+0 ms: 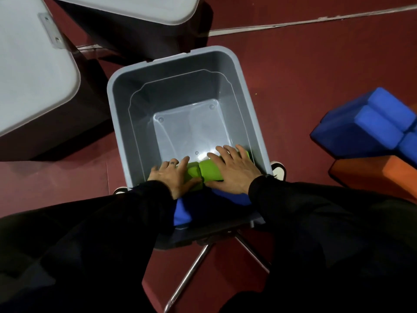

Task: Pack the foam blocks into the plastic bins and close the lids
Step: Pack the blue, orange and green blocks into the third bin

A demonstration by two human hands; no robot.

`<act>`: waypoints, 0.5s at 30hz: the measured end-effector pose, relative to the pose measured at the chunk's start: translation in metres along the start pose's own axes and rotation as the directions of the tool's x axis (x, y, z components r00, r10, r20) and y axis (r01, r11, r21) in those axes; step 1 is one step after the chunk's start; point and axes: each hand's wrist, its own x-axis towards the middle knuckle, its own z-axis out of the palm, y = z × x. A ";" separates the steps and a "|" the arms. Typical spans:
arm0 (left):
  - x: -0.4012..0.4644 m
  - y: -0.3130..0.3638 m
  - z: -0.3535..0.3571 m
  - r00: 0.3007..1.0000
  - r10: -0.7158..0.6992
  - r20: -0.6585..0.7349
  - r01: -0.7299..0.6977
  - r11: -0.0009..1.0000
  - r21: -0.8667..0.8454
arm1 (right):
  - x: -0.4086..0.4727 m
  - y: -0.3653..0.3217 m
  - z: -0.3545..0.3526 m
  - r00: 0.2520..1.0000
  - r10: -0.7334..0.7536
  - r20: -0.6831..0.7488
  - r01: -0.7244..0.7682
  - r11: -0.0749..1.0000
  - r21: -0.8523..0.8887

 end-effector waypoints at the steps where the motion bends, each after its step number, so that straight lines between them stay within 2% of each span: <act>1: 0.000 0.001 -0.005 1.000 0.005 0.030 -0.005 1.000 -0.019 | 0.001 0.000 -0.005 1.000 -0.007 0.009 0.006 1.000 0.019; 5: -0.005 0.026 -0.024 0.997 0.052 -0.065 -0.058 0.995 -0.084 | -0.002 0.008 -0.034 0.995 -0.009 0.095 -0.008 0.984 0.180; 7: -0.005 0.045 -0.032 0.989 0.088 -0.117 -0.097 0.993 -0.072 | -0.008 0.018 -0.057 0.998 0.022 0.067 -0.037 0.971 0.236; 11: -0.001 0.112 -0.067 0.944 0.209 -0.255 -0.244 0.963 -0.114 | -0.035 0.067 -0.120 0.985 0.169 0.035 -0.169 0.898 0.407; 15: 0.006 0.202 -0.100 0.861 0.370 -0.348 -0.427 0.899 -0.100 | -0.089 0.138 -0.150 0.923 0.383 -0.029 -0.291 0.748 0.597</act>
